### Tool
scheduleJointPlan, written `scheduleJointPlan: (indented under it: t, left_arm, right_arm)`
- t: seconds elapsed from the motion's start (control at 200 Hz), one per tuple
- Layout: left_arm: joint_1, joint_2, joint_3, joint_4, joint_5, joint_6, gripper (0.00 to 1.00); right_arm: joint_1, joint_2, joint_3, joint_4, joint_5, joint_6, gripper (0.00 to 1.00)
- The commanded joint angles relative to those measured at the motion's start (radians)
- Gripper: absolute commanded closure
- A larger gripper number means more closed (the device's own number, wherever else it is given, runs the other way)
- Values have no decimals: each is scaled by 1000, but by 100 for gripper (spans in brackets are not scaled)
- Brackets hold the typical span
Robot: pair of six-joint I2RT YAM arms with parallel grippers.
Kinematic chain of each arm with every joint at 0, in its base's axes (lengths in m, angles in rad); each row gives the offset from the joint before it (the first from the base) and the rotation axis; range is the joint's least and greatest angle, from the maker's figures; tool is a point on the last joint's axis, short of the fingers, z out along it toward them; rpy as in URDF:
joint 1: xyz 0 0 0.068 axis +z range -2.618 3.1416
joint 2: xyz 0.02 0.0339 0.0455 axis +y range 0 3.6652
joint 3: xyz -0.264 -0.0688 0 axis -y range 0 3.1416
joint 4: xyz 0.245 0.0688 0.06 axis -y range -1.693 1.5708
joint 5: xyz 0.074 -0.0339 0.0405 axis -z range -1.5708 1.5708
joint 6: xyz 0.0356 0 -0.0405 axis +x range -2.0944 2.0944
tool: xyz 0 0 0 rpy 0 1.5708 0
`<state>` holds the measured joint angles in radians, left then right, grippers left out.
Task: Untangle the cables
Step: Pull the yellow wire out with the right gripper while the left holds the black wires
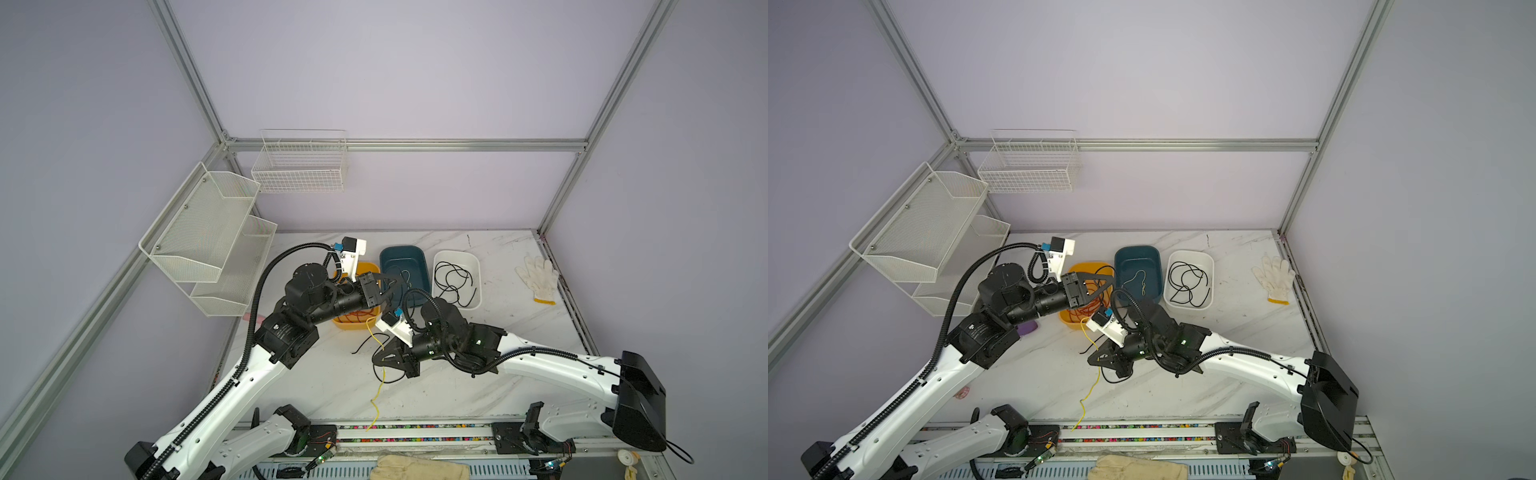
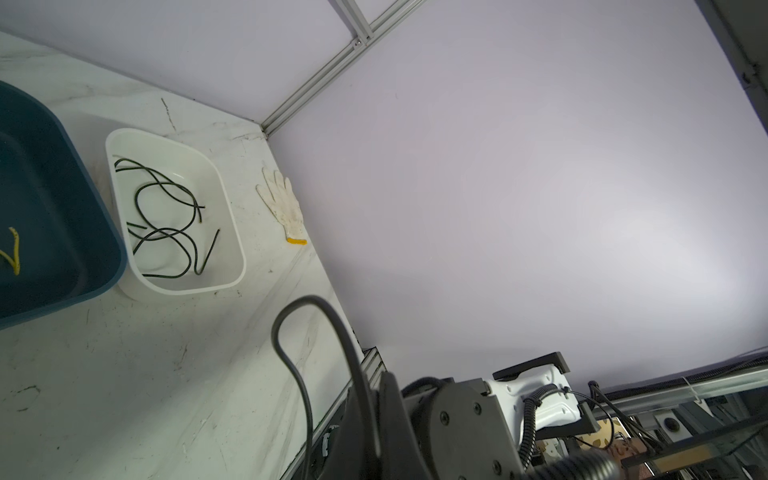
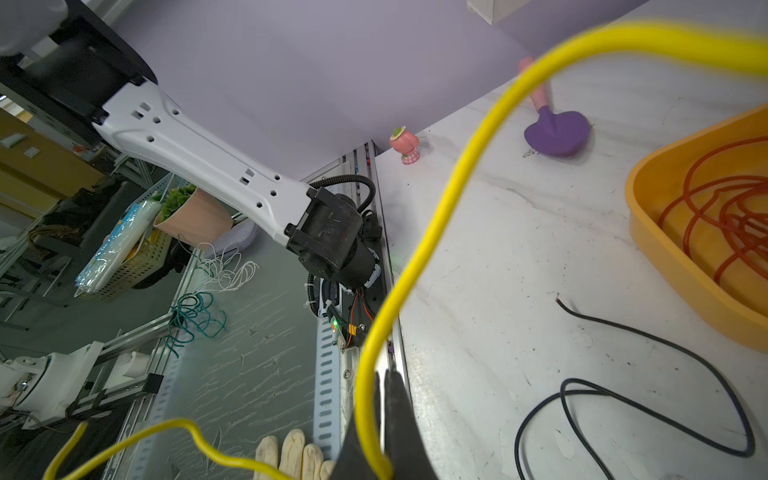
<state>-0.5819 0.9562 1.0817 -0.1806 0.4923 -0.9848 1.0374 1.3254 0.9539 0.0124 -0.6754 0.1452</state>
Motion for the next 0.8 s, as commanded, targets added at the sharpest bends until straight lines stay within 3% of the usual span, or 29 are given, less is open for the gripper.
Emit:
scheduleJointPlan:
  t: [0.0,0.455,0.655,0.795]
  left_arm:
    - [-4,-70,2,68,66,21,100]
    - [26,-179,-23,-175,43,161,100]
    - [37,-163,-32,-216,41,181,100]
    - [37,-151,-55,-205,66,179,100]
  right_arm:
    - [-28,-37,-30,16,-80,18,100]
    - [-62,-269,-199,338,-363,180,100]
    - [-62,-359,-284,574,-450,349,100]
    - [-63,-368,-302,678,-446,419,100]
